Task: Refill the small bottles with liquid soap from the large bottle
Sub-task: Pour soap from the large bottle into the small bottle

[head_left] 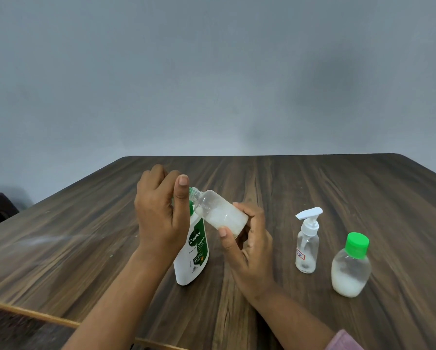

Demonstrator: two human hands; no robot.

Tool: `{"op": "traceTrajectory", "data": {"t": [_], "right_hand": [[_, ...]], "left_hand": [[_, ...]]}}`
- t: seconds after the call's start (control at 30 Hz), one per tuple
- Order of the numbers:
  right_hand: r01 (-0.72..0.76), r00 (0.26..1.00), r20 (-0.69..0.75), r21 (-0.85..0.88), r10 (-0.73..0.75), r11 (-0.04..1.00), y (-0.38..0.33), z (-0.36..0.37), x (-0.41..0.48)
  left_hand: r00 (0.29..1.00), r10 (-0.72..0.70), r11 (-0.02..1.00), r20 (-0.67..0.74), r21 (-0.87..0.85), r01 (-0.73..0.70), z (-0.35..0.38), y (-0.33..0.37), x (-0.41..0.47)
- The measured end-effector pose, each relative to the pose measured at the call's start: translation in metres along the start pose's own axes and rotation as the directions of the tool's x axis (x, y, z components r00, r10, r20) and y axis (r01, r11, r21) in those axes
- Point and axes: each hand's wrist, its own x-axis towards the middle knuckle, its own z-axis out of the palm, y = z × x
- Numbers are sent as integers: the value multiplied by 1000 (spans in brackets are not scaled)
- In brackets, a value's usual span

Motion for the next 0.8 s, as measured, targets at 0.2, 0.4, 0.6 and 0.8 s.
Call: {"op": "traceTrajectory", "data": {"t": [0.2, 0.4, 0.6, 0.8], "right_hand": [[5, 1000, 2, -9, -5, 1000, 0, 1, 1], [5, 1000, 12, -4, -5, 1000, 0, 1, 1], [3, 1000, -4, 15, -3, 1000, -2, 1, 0], [-6, 1000, 2, 8, 6, 1000, 0, 1, 1]], "left_hand": [[1000, -17, 999, 20, -33, 18, -3, 0, 10], [1000, -15, 1000, -3, -17, 15, -1, 1, 7], [1000, -12, 1000, -10, 9, 12, 0, 0, -2], [1000, 0, 1000, 28, 0, 0, -2, 3, 9]]}}
